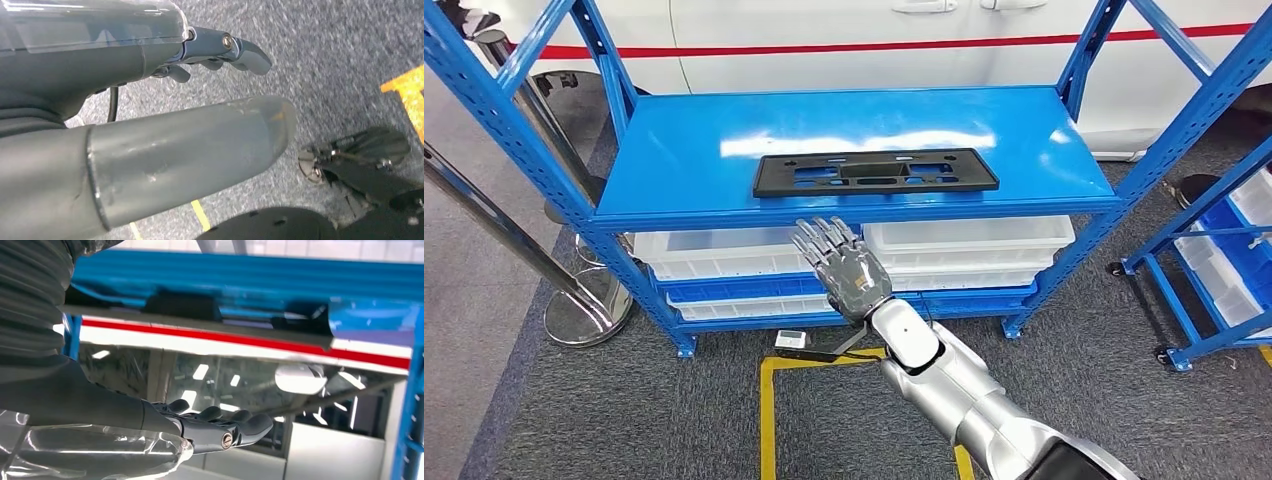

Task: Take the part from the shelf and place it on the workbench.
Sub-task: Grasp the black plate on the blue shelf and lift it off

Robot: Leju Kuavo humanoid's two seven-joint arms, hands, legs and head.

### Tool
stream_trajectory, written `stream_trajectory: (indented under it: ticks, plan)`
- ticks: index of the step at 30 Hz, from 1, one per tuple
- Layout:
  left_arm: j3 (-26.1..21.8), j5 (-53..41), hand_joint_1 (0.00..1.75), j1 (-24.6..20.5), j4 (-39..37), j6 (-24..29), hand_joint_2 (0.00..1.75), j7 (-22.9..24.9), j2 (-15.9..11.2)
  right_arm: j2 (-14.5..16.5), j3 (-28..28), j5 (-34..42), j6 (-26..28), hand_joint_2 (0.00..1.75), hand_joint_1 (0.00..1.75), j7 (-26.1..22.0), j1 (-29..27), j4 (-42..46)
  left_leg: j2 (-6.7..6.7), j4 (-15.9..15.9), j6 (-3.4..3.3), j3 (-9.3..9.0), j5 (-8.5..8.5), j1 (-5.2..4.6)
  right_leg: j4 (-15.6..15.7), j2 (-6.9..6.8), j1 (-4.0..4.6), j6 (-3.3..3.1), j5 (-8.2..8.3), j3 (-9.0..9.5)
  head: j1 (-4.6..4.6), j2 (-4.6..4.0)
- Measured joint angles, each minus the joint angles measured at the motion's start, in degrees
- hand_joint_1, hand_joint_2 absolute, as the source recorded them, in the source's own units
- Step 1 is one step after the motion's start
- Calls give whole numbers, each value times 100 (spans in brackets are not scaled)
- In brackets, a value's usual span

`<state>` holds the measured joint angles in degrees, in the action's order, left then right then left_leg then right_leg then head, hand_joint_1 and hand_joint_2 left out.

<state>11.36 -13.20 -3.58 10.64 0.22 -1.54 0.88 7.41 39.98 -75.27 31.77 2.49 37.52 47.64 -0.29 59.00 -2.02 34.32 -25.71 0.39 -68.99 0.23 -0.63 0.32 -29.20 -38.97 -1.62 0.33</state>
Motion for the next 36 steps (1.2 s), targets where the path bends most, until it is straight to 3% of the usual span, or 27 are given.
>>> stream_trajectory:
  ticks: [2,3,7,9,11,13,14,16,18,21,23,26,27,28,29,32,34,36]
  plan:
    - [0,-11,0,-3,0,-6,0,-1,3,-2,-24,46,1,175,0,-1,12,-80,-2,10,22,1,-12,-24,682,-9,54,-66,268,303,-1,0]
    - [0,-16,0,-5,0,-8,0,-1,5,-3,-32,66,1,175,0,-1,16,-116,-1,10,41,5,-14,-30,849,-9,75,-83,299,373,-1,0]
    - [0,-52,0,-19,0,-9,0,-3,-4,-2,-100,227,-11,175,0,14,27,-322,6,89,140,36,-95,-27,992,-2,49,-136,316,436,-4,0]
    - [0,-78,0,-23,0,-11,0,-8,-11,3,-166,327,-2,175,0,26,50,-463,7,546,191,239,-370,-6,1038,-19,23,-173,338,471,-5,0]
    - [0,-114,0,-21,0,-15,0,-15,-13,7,-237,414,34,175,0,31,64,-627,8,1253,242,577,-668,22,1038,-25,24,-188,336,475,-4,0]
    - [0,-150,0,-12,0,-18,0,-20,-17,7,-320,490,122,175,0,40,59,-771,9,1509,277,720,-643,50,1034,-22,22,-187,326,482,-4,0]
    - [0,-163,0,-8,0,-19,0,-23,-22,7,-368,530,197,175,0,46,57,-823,9,1314,287,637,-477,64,1028,-15,16,-178,317,490,-5,0]
    - [0,-184,0,-5,0,-22,0,-34,-36,8,-488,629,416,175,0,35,59,-886,7,585,296,294,-104,80,1001,-2,14,-133,284,503,-5,0]
    - [0,-204,0,-5,0,-24,0,-51,-42,9,-643,712,637,175,0,5,59,-919,-3,103,256,68,24,66,965,5,28,-72,258,489,-3,0]
    - [-1,-238,0,4,0,-24,0,-79,-42,14,-922,715,780,175,0,-80,3,-866,-11,20,142,35,5,41,959,5,24,15,245,485,-2,0]
    - [-2,-255,0,21,0,-24,0,-96,-43,31,-1154,644,803,175,0,-218,-89,-700,-6,-12,63,9,18,45,783,0,3,65,117,415,-2,0]
    - [-2,-284,0,31,0,-23,0,-114,-49,79,-1558,536,823,175,0,-443,-258,-434,-1,-24,-21,-4,7,27,-201,-4,-9,92,-340,-76,-2,0]
    - [-2,-293,0,32,0,-22,0,-120,-50,92,-1681,505,823,175,0,-500,-326,-367,-5,-23,-31,-8,0,17,-492,-4,-11,92,-418,-238,-1,0]
    - [-2,-303,0,36,0,-22,0,-126,-51,109,-1803,473,823,175,0,-553,-395,-299,-11,-22,-39,-14,-7,8,-600,-4,-10,84,-389,-316,-2,0]
    - [-2,-311,0,44,0,-22,0,-131,-50,133,-1927,444,824,175,0,-605,-456,-227,-17,-21,-41,-25,-15,0,-492,-4,-7,67,-255,-288,-1,0]
    - [-2,-332,0,58,0,-29,0,-141,-46,228,-2239,373,825,175,0,-724,-533,-24,-18,-13,-12,-62,-48,-21,572,-11,34,-33,290,179,-1,0]
    - [-2,-340,0,58,0,-33,0,-148,-44,277,-2373,303,826,175,0,-778,-564,77,-13,-17,32,-64,-60,-27,925,-16,77,-72,357,340,-2,0]
    - [-3,-345,0,57,0,-32,0,-154,-46,320,-2486,239,827,175,0,-816,-618,158,-10,-33,88,-72,-71,-27,976,-14,76,-97,356,374,-3,0]
